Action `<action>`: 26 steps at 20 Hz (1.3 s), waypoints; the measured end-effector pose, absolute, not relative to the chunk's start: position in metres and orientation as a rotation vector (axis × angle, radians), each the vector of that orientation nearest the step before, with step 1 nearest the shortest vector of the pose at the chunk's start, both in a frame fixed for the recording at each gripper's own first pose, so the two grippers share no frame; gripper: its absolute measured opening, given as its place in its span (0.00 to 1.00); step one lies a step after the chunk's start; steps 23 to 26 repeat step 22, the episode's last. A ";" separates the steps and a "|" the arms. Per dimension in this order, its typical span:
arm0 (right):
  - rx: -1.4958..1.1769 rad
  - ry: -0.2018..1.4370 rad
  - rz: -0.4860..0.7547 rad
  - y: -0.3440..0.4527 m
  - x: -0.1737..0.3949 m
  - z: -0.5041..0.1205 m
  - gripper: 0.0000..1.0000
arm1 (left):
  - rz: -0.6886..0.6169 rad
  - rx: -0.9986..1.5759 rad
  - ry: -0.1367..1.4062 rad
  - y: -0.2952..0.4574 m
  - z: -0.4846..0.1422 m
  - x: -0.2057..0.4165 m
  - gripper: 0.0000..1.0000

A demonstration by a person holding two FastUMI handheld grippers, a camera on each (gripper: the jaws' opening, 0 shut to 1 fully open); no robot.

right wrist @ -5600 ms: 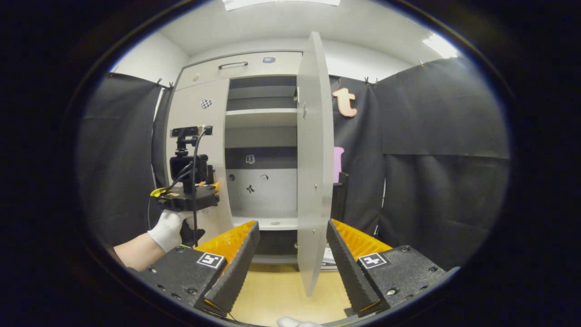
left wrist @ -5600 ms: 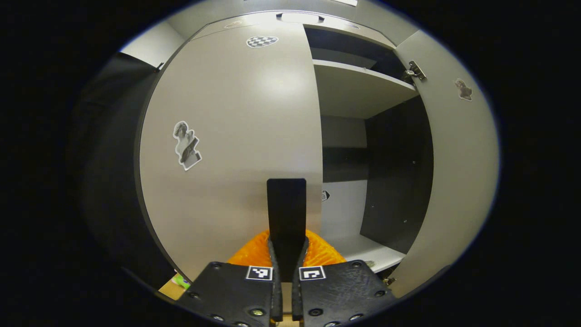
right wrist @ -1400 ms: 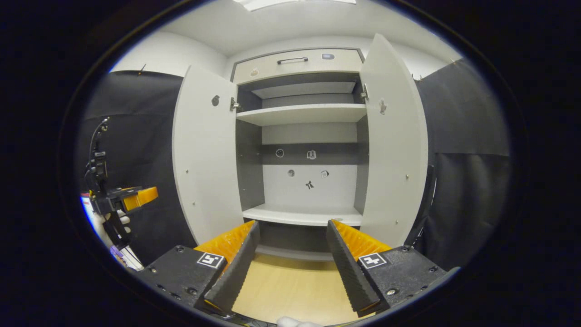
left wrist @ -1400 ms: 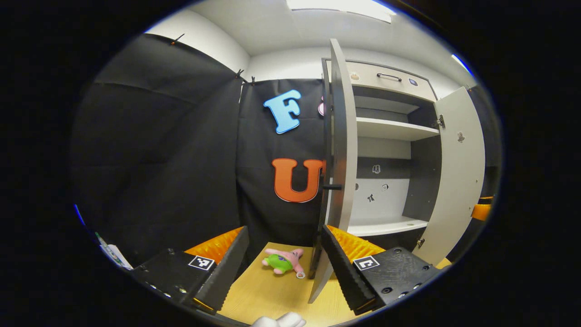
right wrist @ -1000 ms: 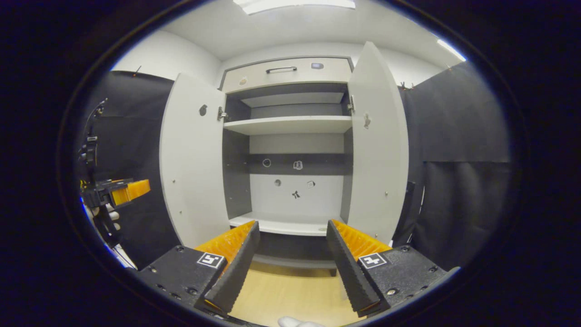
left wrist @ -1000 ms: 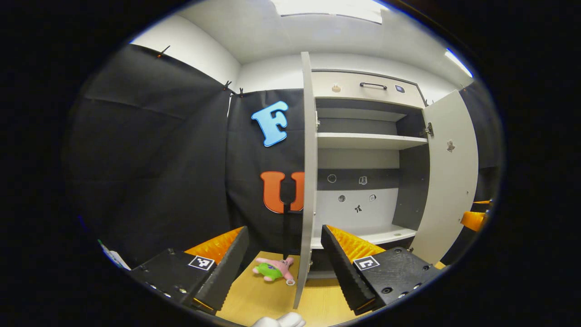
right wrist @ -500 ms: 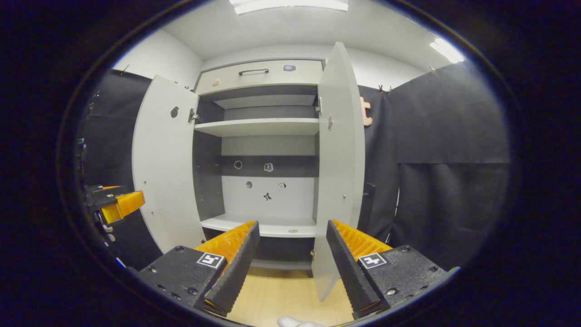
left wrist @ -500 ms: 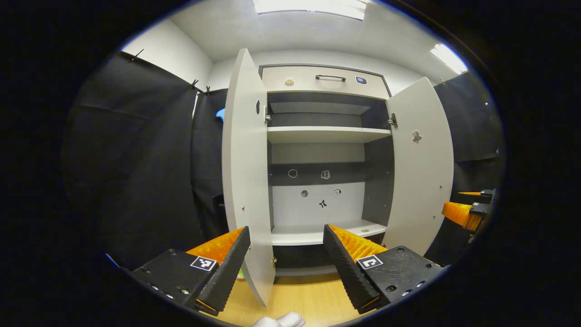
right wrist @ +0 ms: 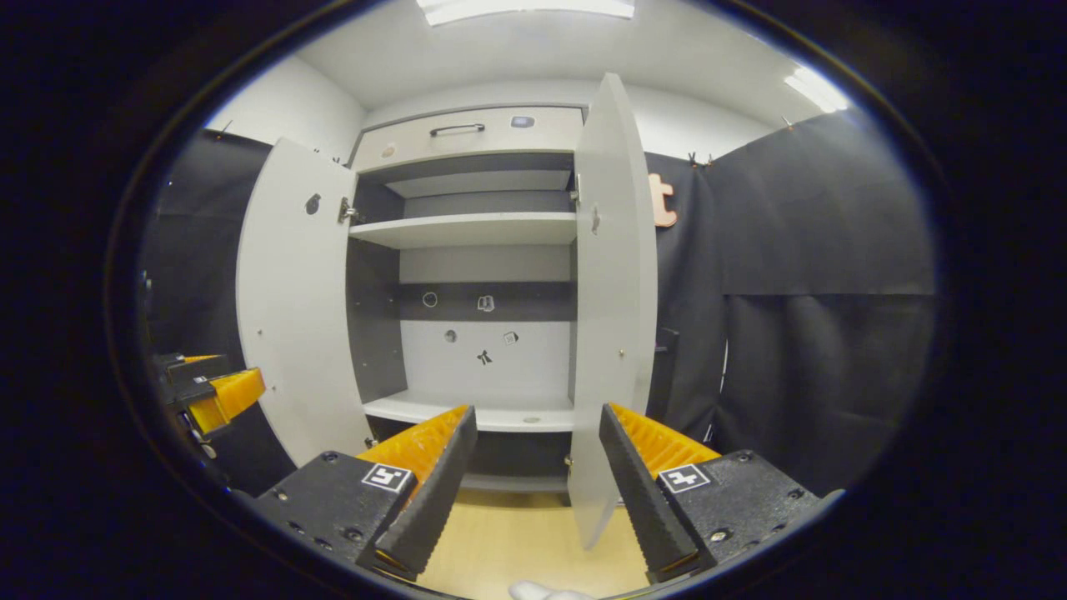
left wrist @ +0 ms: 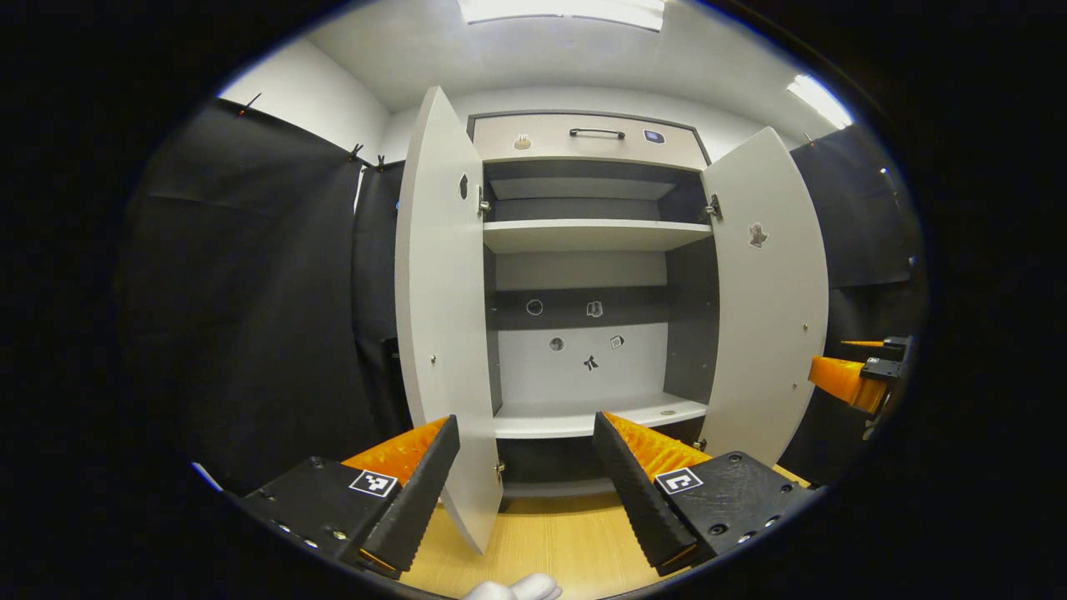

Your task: Open the right door of the double-door shoe cabinet with the right hand, and open the left door with the left hand.

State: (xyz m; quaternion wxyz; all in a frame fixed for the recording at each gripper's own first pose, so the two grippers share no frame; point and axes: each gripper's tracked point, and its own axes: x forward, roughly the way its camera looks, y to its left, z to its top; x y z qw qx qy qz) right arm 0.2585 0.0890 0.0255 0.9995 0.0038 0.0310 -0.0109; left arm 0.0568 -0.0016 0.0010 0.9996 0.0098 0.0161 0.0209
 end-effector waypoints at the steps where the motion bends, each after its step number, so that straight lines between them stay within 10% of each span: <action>1: 0.009 0.062 -0.020 0.090 0.258 0.025 0.93 | 0.046 0.019 0.034 0.000 0.001 0.055 0.96; 26: -0.013 0.050 -0.002 0.106 0.253 0.034 0.93 | 0.072 0.024 0.009 0.019 0.012 0.044 0.96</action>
